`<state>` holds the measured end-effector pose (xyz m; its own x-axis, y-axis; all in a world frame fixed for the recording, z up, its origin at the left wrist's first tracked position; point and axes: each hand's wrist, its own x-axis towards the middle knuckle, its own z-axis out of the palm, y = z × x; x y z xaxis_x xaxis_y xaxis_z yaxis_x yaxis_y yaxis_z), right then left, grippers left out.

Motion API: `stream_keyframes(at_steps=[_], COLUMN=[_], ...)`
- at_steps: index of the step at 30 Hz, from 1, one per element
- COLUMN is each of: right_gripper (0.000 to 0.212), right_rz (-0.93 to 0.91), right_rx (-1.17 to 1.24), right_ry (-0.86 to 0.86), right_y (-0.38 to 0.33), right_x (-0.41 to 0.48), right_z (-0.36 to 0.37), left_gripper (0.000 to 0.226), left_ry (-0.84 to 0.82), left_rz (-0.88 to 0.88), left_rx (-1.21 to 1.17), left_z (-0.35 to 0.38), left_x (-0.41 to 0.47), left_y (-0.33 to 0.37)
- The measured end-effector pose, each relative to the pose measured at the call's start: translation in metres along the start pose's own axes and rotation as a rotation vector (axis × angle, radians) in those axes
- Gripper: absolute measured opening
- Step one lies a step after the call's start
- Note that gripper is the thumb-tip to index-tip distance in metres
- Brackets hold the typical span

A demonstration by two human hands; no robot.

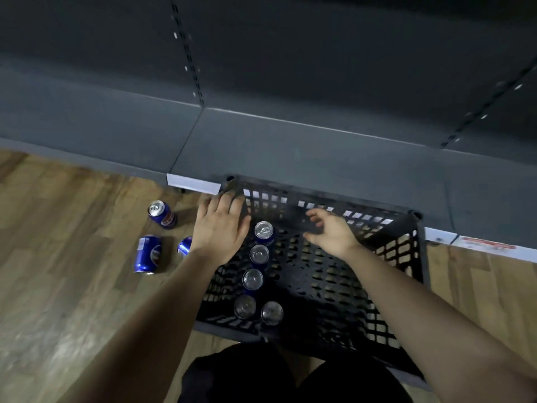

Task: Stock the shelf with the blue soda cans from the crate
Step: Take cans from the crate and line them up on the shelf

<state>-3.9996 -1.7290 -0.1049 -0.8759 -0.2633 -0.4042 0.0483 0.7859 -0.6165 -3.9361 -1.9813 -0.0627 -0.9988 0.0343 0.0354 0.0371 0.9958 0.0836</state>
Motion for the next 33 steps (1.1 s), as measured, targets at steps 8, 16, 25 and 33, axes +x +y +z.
stream_keyframes(at_steps=[8, 16, 25, 33], right_gripper=[0.06, 0.063, 0.077, 0.079], right_rz=[-0.029, -0.075, -0.103, -0.138], right_rx=[-0.044, -0.05, 0.02, -0.06], right_ry=[-0.062, -0.079, -0.142, -0.122], right_y=[0.031, 0.029, 0.035, 0.025], right_x=[0.056, 0.093, 0.107, 0.121], right_z=[0.067, 0.099, 0.122, 0.148], left_gripper=[0.048, 0.048, 0.049, 0.05], left_ry=[0.056, 0.072, 0.061, 0.065], left_rz=[0.056, 0.095, 0.091, 0.076], left_rx=[-0.008, 0.0, -0.045, -0.084], left_z=[0.073, 0.094, 0.112, 0.117], left_x=[-0.003, 0.011, 0.012, 0.004], left_y=[-0.009, -0.006, 0.001, -0.004])
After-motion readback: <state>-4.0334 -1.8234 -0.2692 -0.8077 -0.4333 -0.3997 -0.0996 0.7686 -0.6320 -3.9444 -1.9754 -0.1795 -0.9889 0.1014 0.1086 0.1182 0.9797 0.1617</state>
